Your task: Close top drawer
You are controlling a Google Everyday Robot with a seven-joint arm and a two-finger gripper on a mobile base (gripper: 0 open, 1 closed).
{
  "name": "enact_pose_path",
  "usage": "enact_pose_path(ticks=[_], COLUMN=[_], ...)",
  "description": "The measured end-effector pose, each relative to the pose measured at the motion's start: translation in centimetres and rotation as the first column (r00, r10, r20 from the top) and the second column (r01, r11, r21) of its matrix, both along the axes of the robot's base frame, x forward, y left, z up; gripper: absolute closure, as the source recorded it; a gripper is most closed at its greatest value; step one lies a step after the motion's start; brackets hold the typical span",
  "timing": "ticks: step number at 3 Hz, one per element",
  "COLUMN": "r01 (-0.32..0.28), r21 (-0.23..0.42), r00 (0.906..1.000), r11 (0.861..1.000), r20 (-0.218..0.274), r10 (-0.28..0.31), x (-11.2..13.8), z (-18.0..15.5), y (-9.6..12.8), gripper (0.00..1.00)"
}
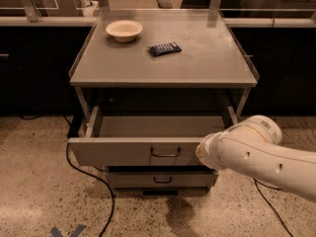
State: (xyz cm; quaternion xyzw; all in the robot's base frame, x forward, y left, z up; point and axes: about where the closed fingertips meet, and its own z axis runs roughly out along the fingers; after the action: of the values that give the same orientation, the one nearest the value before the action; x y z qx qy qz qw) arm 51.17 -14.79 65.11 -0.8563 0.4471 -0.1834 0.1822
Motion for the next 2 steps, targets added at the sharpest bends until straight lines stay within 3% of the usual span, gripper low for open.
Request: enact_pose_path(ticks=[2], r01=[-0.012], r21=[-0.079], r00=[0.9969], r11=[0.997], r20=[0.076], r10=[0.018], x=[2.8], z=[0.0], y=[-0.4], gripper=[1.00])
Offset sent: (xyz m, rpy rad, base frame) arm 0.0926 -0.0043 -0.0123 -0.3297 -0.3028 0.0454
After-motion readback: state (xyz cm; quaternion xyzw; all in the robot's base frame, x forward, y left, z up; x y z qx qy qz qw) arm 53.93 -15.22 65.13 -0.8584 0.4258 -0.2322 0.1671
